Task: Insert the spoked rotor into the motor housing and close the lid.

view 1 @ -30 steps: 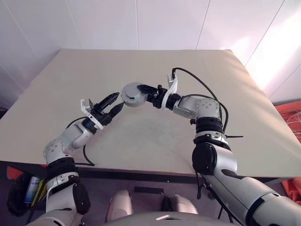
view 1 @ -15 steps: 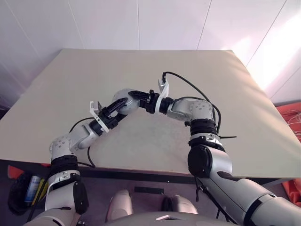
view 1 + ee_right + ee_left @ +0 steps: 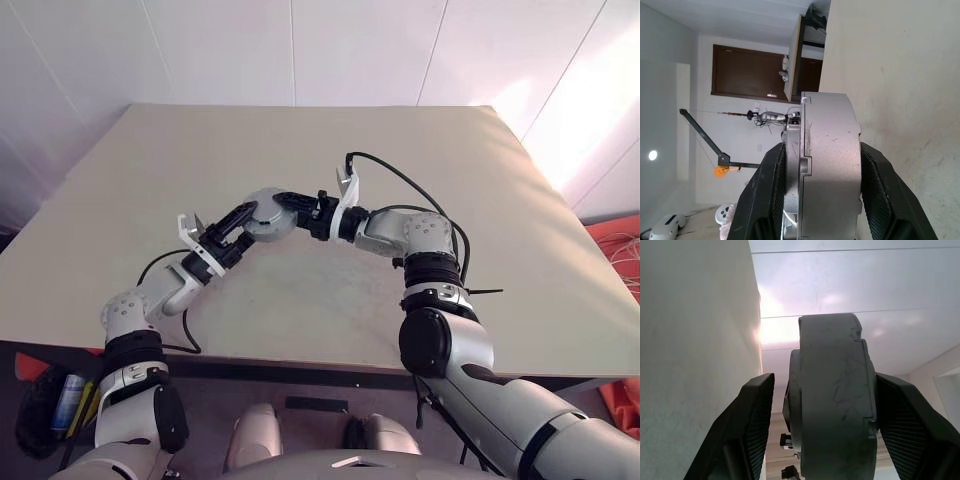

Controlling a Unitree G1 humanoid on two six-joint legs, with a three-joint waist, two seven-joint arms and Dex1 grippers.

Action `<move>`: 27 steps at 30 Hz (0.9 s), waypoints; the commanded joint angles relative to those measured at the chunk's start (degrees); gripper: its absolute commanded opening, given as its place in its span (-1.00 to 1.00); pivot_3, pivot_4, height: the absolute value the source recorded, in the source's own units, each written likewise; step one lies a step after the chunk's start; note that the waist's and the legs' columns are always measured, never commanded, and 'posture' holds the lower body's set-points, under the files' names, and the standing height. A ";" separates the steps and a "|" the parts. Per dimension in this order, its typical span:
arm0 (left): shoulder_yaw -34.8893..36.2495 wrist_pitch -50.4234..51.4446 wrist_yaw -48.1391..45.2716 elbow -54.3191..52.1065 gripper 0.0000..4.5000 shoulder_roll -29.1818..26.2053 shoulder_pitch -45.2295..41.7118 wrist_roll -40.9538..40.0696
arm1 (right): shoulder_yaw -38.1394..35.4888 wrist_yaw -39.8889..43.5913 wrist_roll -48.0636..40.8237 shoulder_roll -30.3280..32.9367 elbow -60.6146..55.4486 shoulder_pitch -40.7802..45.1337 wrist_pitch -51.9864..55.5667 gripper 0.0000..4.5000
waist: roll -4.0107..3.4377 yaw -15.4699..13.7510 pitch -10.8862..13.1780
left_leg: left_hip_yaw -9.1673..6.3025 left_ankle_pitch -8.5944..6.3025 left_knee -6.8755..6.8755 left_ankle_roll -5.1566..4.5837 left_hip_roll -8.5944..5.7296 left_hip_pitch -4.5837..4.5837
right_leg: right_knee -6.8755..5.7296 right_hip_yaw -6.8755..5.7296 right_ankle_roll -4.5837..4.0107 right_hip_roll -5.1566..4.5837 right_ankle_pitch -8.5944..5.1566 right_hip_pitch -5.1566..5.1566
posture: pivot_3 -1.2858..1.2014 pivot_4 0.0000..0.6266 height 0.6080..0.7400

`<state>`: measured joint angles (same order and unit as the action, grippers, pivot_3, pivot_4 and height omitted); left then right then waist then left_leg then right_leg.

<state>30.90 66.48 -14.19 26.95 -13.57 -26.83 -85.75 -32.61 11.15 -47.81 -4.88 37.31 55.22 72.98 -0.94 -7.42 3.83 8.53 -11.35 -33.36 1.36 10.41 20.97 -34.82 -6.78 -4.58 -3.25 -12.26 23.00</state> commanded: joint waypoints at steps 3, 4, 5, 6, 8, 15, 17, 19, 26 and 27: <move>0.30 -0.59 0.09 -2.04 0.01 0.35 -0.96 0.47 | 0.02 1.86 -3.15 -0.23 -2.92 1.57 -0.58 -0.10 | 0.00 0.01 0.00 | 0.00 0.00 0.00 0.00 0.00 0.00 | 0.00 0.00 0.00 0.00 0.00 0.00 | 0.03 -1.00 1.00; 0.40 -0.65 0.34 -2.13 -0.08 0.51 -0.96 0.35 | 0.09 1.89 -3.11 -0.21 -2.92 1.54 -0.63 -0.10 | 0.00 0.00 0.00 | 0.00 0.00 0.00 0.00 0.00 0.00 | -0.01 0.00 0.00 0.00 0.00 0.00 | 0.03 -1.00 1.00; 0.52 -0.65 0.57 -2.23 -0.08 0.63 -0.94 0.17 | 0.19 1.93 -3.06 -0.19 -2.97 1.49 -0.66 -0.10 | 0.00 0.00 0.00 | 0.00 0.00 0.00 0.00 0.00 0.00 | -0.01 0.00 0.00 0.00 0.00 0.00 | 0.03 -1.00 1.00; 0.66 -0.62 0.77 -2.34 -0.08 0.72 -0.90 0.00 | 0.41 1.97 -2.91 -0.17 -3.09 1.41 -0.72 -0.10 | 0.00 -0.01 0.00 | 0.00 0.00 0.00 0.00 0.00 0.00 | -0.01 0.00 0.00 0.00 0.00 0.00 | 0.03 -1.00 1.00; 0.96 -0.70 1.15 -2.32 -0.08 0.89 -1.01 -0.27 | 1.01 2.08 -2.41 -0.08 -3.20 1.30 -1.17 -0.10 | 0.00 0.00 0.00 | 0.00 0.00 0.00 0.00 0.00 0.00 | -0.01 0.00 0.00 0.00 0.00 0.00 | 0.03 -1.00 1.00; 1.47 -0.75 2.50 -2.51 -0.08 1.13 -1.24 -0.95 | 3.90 3.97 -1.26 0.57 -3.59 0.63 -2.47 -0.10 | 0.00 -0.02 0.00 | 0.00 0.00 -0.01 0.00 0.00 0.00 | -0.01 0.00 0.00 0.00 0.00 0.00 | 0.03 -1.00 1.00; 1.58 -0.89 2.95 -2.53 -0.08 1.32 -1.25 -1.15 | 4.82 5.10 -0.85 0.86 -3.89 0.18 -3.43 -0.10 | 0.01 -0.02 -0.01 | 0.00 0.00 -0.01 0.00 0.00 0.00 | -0.01 0.00 0.00 0.00 0.00 0.00 | 0.03 -1.00 1.00; 1.59 -0.93 3.13 -2.62 -0.08 1.42 -1.24 -1.21 | 5.86 6.08 -0.33 1.22 -4.17 -0.22 -4.53 0.22 | 0.01 -0.03 -0.01 | 0.00 0.00 -0.02 0.00 0.00 0.01 | -0.01 0.00 0.00 0.00 0.00 0.00 | 0.03 -1.00 1.00; 1.76 -1.40 4.01 -3.71 -0.08 1.95 -1.07 -1.74 | 9.17 6.60 3.85 1.19 -5.41 -1.14 -15.30 0.92 | 0.03 -0.05 -0.01 | 0.00 0.00 -0.06 0.00 0.00 0.02 | -0.03 0.00 0.00 0.00 0.00 -0.01 | 0.03 -1.00 1.00; 1.74 -1.85 4.00 -3.97 -0.08 2.00 -1.03 -1.42 | 9.00 6.35 4.17 1.15 -4.97 -1.09 -16.84 0.92 | 0.03 -0.04 -0.01 | 0.00 0.00 -0.07 0.00 0.00 0.02 | -0.03 0.00 0.00 0.00 0.00 -0.01 | 0.03 -1.00 1.00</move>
<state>31.92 65.31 -9.35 26.10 -11.39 -26.67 -86.12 -23.84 16.98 -43.86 -3.69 34.06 53.24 59.36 -0.91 -7.46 3.82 8.53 -11.35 -33.43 1.35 10.42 20.99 -34.84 -6.78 -4.58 -3.25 -12.26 22.99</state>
